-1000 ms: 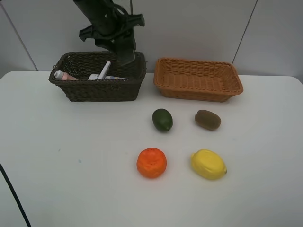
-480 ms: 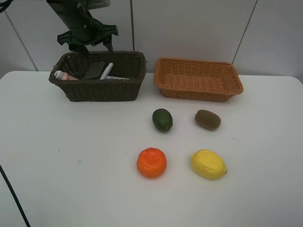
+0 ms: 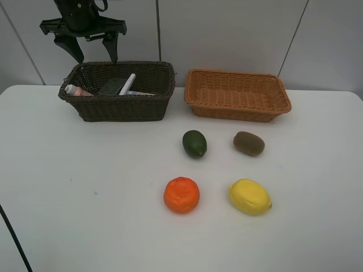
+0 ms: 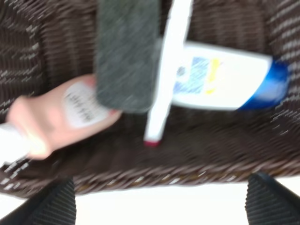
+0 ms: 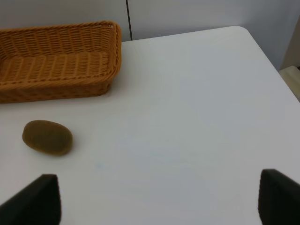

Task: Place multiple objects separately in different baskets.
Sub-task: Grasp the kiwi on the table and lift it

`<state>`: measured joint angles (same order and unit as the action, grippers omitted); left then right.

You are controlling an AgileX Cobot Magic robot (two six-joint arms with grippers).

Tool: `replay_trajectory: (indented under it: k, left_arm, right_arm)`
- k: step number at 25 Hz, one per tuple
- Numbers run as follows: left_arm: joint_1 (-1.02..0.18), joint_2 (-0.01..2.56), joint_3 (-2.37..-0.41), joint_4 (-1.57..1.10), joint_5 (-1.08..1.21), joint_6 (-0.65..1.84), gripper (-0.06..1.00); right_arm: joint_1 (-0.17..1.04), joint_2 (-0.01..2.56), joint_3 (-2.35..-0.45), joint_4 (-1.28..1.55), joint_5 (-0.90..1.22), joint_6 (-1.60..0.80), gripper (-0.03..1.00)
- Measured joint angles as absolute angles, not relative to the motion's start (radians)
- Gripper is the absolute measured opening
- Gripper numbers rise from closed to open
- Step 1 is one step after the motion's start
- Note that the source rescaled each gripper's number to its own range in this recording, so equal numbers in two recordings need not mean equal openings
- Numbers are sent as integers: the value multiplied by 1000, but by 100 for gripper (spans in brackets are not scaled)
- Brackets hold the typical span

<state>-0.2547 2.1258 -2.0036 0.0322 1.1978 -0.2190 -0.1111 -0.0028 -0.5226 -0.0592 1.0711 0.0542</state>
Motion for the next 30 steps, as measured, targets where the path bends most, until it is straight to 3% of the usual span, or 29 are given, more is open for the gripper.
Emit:
replay_trajectory:
  k: [10, 23, 30]
  left_arm:
    - [-46, 1709, -1518, 61, 1198, -195, 94]
    - [-50, 880, -800, 33, 1200, -109, 94]
    - [-50, 374, -607, 0, 1203, -41, 94]
  right_arm:
    - [-111, -3, -523, -59, 1071, 54, 99]
    - [-111, -3, -523, -59, 1071, 54, 99]
    - [-111, -3, -523, -59, 1071, 54, 99]
